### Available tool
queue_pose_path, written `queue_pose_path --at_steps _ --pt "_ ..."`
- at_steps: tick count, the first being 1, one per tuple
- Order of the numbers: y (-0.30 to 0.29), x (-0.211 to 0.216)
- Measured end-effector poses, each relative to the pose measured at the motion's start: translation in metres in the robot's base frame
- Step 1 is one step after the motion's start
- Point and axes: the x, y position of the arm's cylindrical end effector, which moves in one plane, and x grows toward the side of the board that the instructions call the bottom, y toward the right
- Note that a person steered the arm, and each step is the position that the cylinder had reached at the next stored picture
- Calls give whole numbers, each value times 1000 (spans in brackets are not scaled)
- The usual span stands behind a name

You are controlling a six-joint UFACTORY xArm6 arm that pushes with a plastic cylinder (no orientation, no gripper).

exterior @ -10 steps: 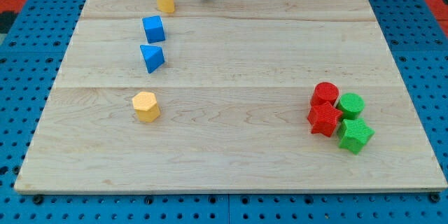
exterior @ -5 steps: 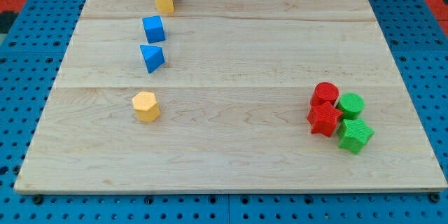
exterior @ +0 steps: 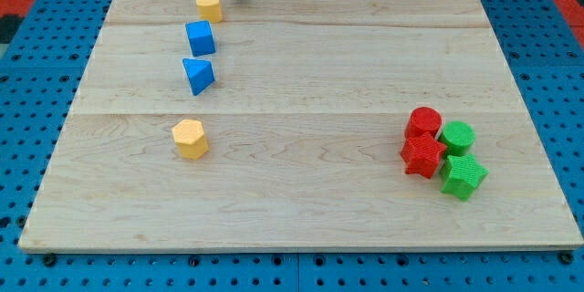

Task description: Push the line of blocks to the yellow hexagon

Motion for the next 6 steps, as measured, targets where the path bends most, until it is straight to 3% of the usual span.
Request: queue_pose_path --at_steps 2,5,6 --pt "-41 42" --pt "-23 197" --pt "-36 202"
